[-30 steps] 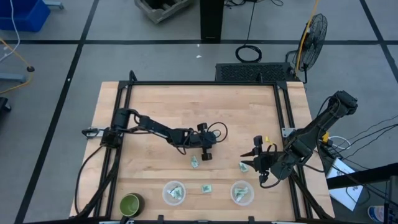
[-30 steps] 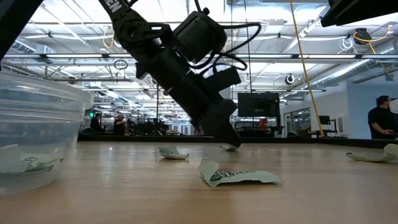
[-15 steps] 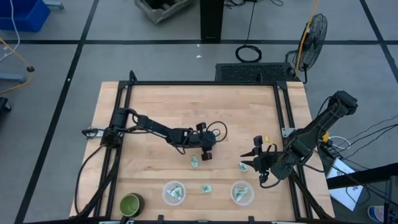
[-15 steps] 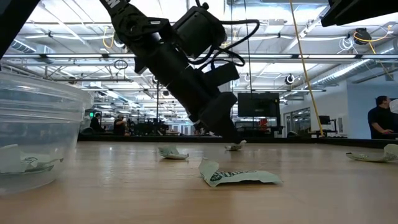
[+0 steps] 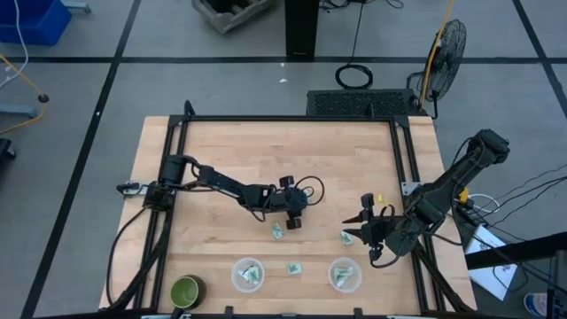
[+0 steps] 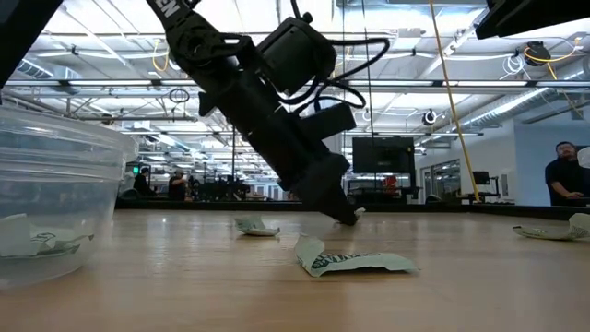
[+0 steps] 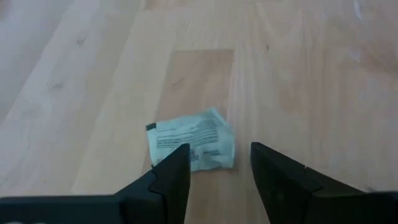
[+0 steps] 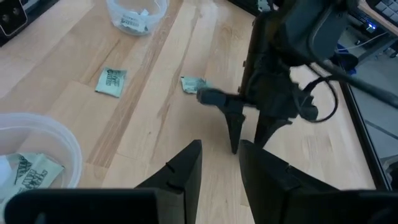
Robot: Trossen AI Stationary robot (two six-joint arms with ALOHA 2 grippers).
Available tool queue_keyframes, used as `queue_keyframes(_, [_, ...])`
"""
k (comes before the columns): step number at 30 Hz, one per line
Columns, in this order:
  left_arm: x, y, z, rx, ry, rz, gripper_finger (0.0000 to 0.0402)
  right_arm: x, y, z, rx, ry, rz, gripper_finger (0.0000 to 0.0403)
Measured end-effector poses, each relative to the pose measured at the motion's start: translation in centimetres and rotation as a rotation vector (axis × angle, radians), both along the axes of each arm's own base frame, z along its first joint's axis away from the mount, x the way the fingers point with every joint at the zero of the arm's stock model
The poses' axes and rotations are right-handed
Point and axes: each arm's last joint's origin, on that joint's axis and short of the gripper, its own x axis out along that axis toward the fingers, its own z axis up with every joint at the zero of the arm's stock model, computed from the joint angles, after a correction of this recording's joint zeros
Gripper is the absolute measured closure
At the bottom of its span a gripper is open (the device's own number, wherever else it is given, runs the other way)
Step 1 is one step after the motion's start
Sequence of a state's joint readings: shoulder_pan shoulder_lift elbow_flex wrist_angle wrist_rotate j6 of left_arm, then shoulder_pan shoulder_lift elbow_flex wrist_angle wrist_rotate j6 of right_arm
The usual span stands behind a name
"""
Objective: Pick and place Stevia / Truvia into bins
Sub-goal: Put the stevia packet into the left transparent container
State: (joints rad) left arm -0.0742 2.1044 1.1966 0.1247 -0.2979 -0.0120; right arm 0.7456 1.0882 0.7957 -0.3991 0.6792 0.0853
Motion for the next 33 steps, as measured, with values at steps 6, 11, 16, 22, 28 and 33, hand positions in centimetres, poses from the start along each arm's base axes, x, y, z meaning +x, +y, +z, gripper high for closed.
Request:
queue_keyframes(6, [-0.2,0.4,-0.1,0.066,0.011,0.074,0.0254,-0.2,-0.2,-1.6,-0.049,0.009,0.028,0.0303])
queue_keyframes(11, [-0.2,0.4,-0.1,0.073,0.013,0.07,0.0346,-0.2,-0.2,-2.3,-0.095,-0.001,0.064,0.0303])
queue_keyframes(16, [-0.2,0.4,0.1,0.075,0.012,0.067,0.0392,0.1,0.1,-1.8,-0.053,-0.055,0.063,0.0303])
queue_keyframes(22, [-1.5,-0.6,3.8,0.077,0.03,0.036,0.0396,0.3,0.3,-1.5,0.021,-0.095,0.041,0.0303])
queue_keyframes(28, [-6.6,-3.6,12.4,0.024,0.045,-0.036,0.0397,0.3,0.3,-1.5,0.161,-0.098,-0.024,0.0303])
queue_keyframes(33, [-12.2,-6.8,18.5,-0.156,-0.015,-0.161,0.0398,0.3,0.6,-1.5,0.226,-0.06,0.031,0.0303])
